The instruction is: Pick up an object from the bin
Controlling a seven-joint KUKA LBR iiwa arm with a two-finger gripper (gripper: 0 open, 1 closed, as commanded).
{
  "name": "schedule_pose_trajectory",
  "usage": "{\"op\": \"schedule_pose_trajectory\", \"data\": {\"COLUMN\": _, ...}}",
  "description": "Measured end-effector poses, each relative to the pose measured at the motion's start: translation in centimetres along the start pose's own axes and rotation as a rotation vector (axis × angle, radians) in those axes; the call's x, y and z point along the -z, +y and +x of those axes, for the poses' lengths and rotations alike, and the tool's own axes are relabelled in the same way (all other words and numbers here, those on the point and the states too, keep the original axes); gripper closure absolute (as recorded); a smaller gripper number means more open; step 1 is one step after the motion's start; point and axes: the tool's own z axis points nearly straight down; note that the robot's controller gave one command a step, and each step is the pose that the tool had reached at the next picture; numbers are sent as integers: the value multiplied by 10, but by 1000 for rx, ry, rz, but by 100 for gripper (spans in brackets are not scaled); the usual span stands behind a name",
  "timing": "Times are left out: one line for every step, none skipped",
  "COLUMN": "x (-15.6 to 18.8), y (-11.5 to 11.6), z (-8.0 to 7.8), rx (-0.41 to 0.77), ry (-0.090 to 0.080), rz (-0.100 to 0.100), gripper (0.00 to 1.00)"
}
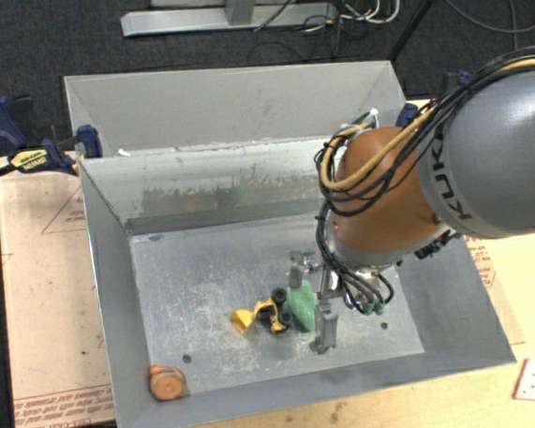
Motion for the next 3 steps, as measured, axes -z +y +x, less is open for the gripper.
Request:
{"op": "schedule_pose_trajectory", "data": {"x": 4, "y": 0, "z": -2, "rx": -1, "ry": -8, "rz": 0, "gripper": 0}}
{"op": "schedule_pose_trajectory", "data": {"x": -22, "y": 6, "z": -16, "rx": 74, "ry": -17, "rz": 1, "gripper": 0}}
{"op": "schedule_pose_trajectory", "data": {"x": -65, "y": 2, "z": -13, "rx": 151, "ry": -9, "rz": 0, "gripper": 100}}
